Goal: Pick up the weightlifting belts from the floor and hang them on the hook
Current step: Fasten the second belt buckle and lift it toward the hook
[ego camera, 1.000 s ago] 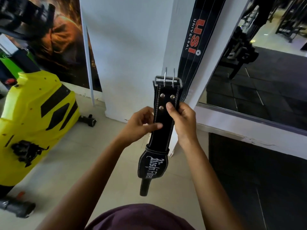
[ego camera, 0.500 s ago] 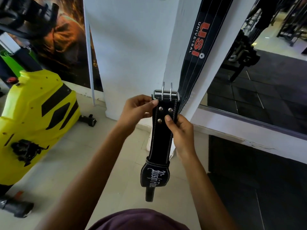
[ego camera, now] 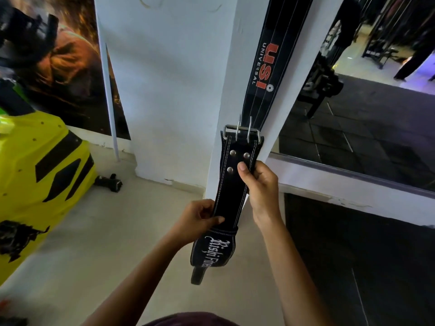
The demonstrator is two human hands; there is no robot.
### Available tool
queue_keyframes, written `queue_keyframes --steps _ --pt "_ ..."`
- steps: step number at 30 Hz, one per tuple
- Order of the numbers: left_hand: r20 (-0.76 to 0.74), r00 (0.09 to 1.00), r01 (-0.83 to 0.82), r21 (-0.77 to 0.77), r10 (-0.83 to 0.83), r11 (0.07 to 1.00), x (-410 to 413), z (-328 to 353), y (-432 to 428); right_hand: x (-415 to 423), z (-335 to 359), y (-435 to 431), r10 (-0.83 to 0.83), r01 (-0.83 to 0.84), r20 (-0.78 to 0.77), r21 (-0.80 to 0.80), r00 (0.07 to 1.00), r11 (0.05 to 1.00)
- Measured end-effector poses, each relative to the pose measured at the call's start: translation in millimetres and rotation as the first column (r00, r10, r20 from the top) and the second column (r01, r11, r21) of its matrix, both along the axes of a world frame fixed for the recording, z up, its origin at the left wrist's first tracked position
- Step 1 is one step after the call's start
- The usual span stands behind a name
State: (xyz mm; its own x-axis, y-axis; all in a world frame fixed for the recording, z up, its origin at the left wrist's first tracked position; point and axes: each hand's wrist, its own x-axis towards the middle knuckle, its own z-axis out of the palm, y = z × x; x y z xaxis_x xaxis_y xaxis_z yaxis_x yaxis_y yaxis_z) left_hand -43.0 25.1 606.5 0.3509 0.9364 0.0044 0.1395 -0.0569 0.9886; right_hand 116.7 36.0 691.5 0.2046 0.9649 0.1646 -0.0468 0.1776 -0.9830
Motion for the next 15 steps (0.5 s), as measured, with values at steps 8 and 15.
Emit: queue_keyframes --steps 8,15 --pt "0.328 0.932 -0.213 0.149 0.155 0.966 1 101 53 -13 18 18 -0.02 0.02 0.056 0.007 0.998 1.0" --pt "0.228 0.971 -0.012 0.33 -0.067 0.944 2 151 105 8 61 45 0.074 -0.077 0.023 0.175 0.997 0.982"
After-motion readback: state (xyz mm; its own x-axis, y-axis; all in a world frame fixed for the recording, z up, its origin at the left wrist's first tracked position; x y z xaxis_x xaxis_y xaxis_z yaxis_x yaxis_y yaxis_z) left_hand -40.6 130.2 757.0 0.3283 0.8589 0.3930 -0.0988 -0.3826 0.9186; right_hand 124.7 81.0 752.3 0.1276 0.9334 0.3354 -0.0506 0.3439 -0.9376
